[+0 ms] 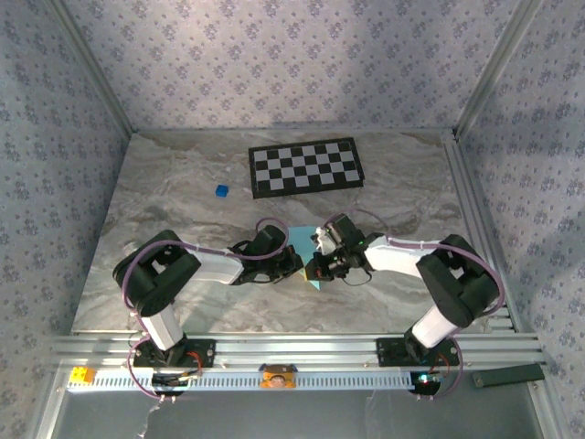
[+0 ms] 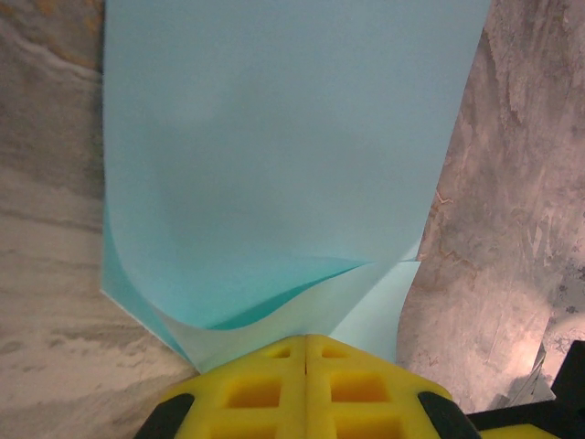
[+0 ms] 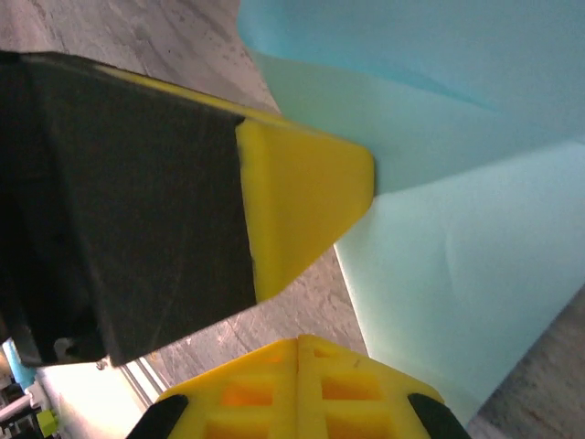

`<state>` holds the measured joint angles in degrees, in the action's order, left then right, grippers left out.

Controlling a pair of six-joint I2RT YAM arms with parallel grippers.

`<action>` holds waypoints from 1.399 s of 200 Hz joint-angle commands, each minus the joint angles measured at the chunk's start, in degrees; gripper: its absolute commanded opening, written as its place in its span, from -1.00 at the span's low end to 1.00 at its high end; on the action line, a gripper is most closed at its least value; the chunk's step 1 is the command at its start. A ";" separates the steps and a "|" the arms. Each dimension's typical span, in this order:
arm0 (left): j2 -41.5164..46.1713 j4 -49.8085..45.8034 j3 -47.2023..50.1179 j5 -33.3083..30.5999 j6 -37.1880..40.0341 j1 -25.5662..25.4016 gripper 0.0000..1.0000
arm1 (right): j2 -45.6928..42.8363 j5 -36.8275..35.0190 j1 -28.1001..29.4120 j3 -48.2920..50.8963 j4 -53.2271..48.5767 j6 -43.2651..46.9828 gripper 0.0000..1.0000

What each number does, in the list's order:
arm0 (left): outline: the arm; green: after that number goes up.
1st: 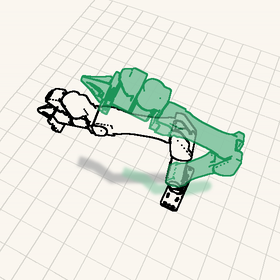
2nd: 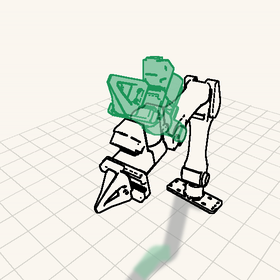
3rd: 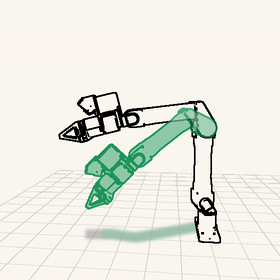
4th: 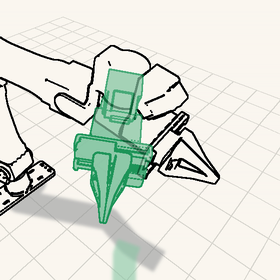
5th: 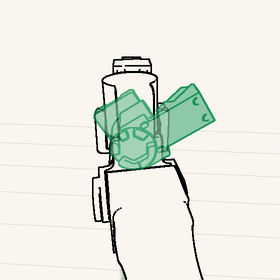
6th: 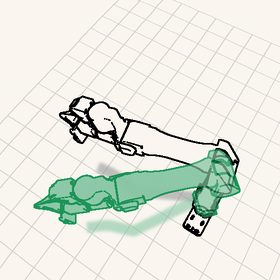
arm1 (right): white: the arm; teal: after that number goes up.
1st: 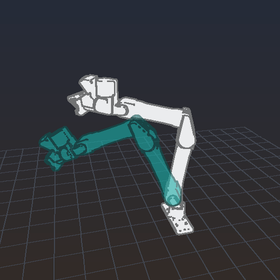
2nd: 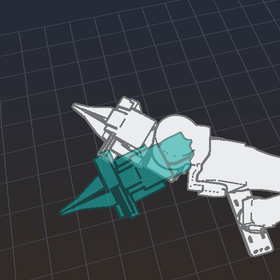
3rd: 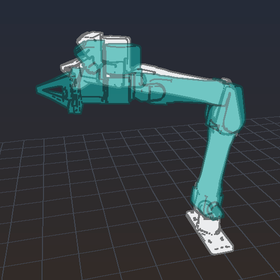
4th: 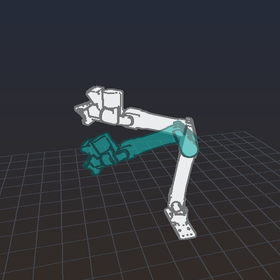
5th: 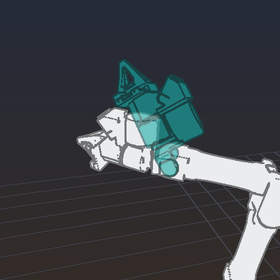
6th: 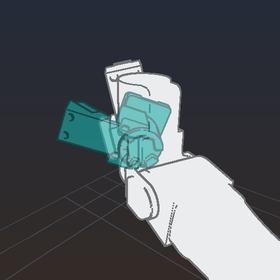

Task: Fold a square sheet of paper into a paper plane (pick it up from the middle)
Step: Third fold the triangle at the center of the table.

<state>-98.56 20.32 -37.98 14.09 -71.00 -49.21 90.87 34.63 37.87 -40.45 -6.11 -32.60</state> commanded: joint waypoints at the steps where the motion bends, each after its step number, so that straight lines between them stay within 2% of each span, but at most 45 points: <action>1: -0.75 -5.99 -0.08 -1.78 1.13 -0.28 -1.00 | 1.72 -1.26 -0.21 -1.74 -1.57 -0.53 -0.95; 82: 1.21 -9.30 -3.88 -2.08 5.16 -0.12 -1.00 | 3.45 -0.46 -3.48 5.67 -0.78 -1.98 -1.00; 92: 1.71 -9.39 -4.47 -2.05 5.70 -0.10 -1.00 | 3.31 -0.36 -3.62 5.85 -0.66 -2.21 -1.00; 109: 2.73 -9.60 -5.72 -1.88 6.44 0.14 -0.89 | 3.43 -0.29 -3.89 5.48 -0.69 -2.58 -1.00; 140: 3.72 -11.78 -8.12 -1.01 7.34 -0.31 -0.90 | 3.33 -0.25 -3.99 5.14 -0.53 -2.93 -1.00; 206: 0.45 -9.53 -5.12 -0.99 4.10 -2.45 -0.98 | 3.89 -0.08 -4.06 5.38 0.31 -2.98 -1.00; 248: -1.17 -9.62 -3.44 -3.75 4.34 -1.24 -0.99 | 4.05 -0.58 -4.06 5.55 -0.20 -2.95 -1.00; 280: -1.21 -7.75 -1.27 -2.73 5.43 1.90 -0.99 | 4.30 -0.75 -4.03 5.56 -0.91 -2.92 -1.00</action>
<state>-98.80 13.61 -41.52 13.61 -66.48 -50.04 93.43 36.91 34.20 -36.88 -1.85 -35.16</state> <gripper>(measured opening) 0.043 0.051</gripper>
